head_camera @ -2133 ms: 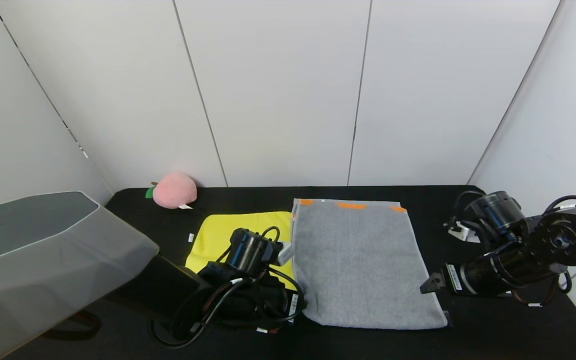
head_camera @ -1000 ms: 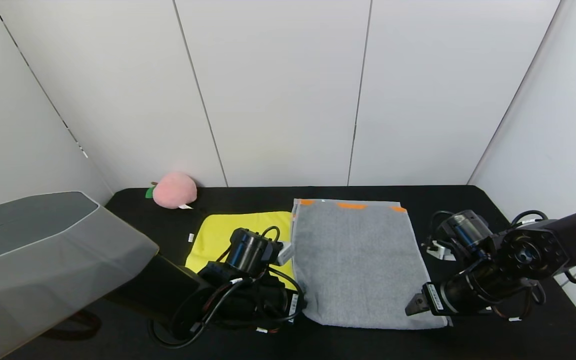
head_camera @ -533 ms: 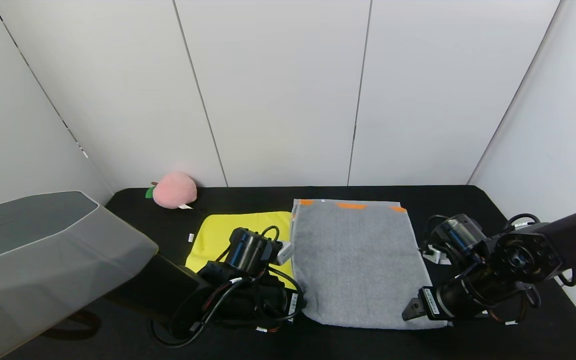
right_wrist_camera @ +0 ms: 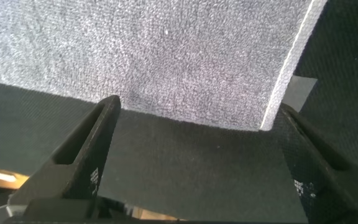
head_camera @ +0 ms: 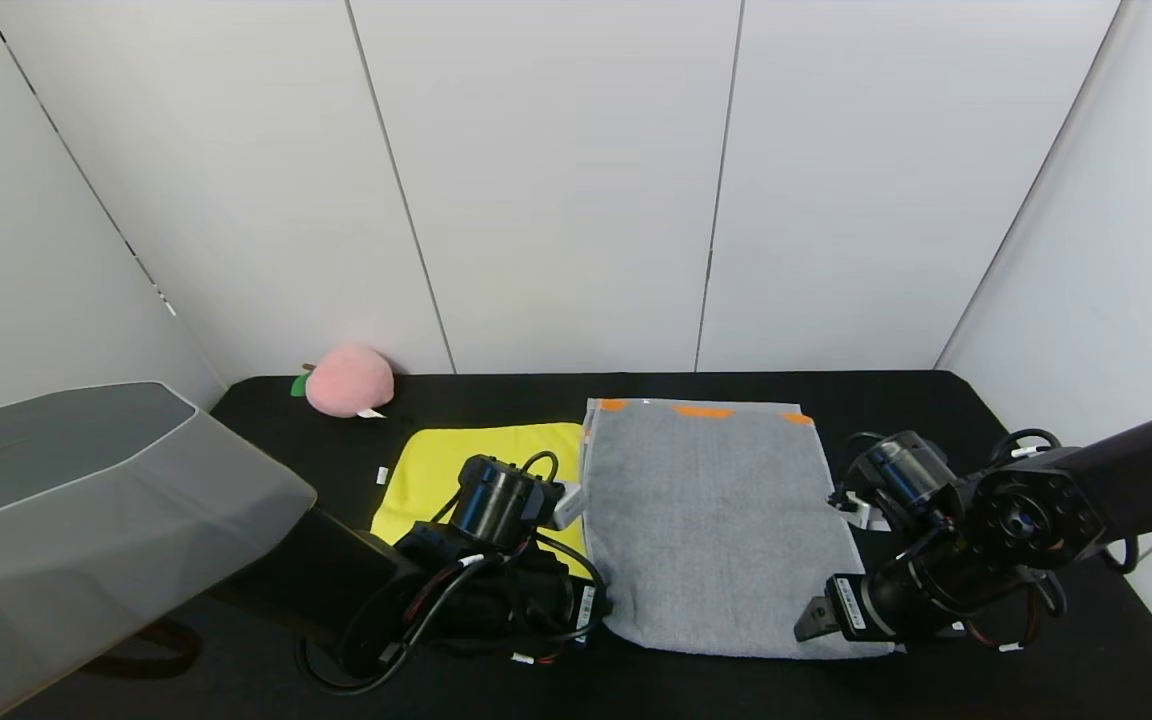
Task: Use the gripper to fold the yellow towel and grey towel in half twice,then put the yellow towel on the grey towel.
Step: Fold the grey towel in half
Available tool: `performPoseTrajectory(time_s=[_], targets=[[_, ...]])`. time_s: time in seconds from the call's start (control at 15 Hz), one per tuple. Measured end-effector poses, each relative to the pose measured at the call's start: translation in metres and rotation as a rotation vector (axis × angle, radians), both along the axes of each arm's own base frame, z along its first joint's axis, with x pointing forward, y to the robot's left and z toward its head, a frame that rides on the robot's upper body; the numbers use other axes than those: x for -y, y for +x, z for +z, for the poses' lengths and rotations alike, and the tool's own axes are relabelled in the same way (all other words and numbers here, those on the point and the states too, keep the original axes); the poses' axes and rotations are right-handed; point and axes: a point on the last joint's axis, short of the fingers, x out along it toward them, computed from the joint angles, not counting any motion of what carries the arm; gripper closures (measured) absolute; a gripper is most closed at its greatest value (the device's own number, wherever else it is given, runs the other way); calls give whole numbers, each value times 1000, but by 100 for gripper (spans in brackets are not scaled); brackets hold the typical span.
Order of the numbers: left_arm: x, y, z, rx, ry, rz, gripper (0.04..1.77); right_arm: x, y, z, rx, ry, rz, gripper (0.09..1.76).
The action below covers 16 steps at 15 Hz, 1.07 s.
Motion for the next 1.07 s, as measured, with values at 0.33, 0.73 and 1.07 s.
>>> performPoseTrajectory(time_s=[0.33, 0.73, 1.07], targets=[[0, 0, 0, 0, 0, 0, 168, -7, 1, -4, 0, -40, -61, 14], [0, 0, 0, 0, 1, -1, 168, -10, 3, -6, -4, -45, -67, 52], [0, 0, 0, 0, 1, 0, 168, -10, 3, -7, -4, -42, -69, 110]])
